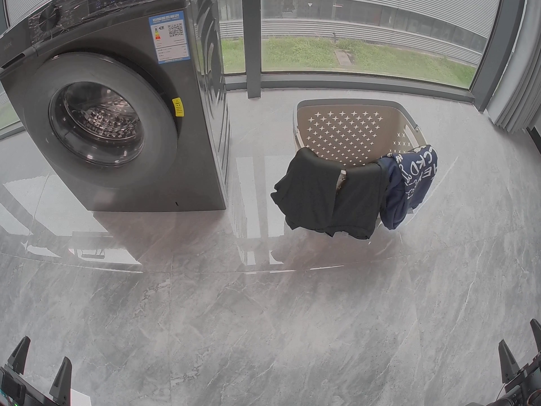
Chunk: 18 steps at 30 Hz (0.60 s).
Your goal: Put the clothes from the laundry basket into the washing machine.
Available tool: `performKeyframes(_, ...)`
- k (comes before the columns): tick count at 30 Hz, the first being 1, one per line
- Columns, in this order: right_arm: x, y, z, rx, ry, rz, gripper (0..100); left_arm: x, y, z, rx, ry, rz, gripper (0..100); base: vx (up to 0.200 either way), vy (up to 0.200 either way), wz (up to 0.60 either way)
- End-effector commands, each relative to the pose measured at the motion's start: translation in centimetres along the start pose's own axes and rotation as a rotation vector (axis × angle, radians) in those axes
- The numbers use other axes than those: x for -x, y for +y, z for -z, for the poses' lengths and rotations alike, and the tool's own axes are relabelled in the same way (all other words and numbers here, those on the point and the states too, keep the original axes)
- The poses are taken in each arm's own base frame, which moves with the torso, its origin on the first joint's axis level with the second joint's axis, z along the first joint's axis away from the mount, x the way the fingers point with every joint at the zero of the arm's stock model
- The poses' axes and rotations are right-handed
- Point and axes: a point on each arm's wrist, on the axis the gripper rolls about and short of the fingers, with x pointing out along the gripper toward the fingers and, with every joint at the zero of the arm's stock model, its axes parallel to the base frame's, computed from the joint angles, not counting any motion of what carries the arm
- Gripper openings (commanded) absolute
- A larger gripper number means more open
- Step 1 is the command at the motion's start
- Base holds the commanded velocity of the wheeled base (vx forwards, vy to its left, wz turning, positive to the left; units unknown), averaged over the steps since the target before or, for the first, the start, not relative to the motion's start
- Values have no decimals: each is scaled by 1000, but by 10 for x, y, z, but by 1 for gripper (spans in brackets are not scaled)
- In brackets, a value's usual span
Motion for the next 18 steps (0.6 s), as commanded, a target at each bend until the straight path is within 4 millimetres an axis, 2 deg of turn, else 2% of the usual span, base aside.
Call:
performKeyframes(1, 0, 0, 5, 0, 3, 0, 100, -1, 0, 5, 0, 8, -1, 100, 0, -200, 0)
performKeyframes(5, 0, 0, 5, 0, 3, 0, 100, -1, 0, 5, 1, 10, -1, 100, 0, -200, 0)
performKeyframes(14, 0, 0, 5, 0, 3, 0, 100, -1, 0, 5, 6, 8, -5, 100, 0, 0, 0)
performKeyframes(18, 0, 0, 5, 0, 3, 0, 100, -1, 0, 5, 6, 8, -5, 100, 200, 0, 0)
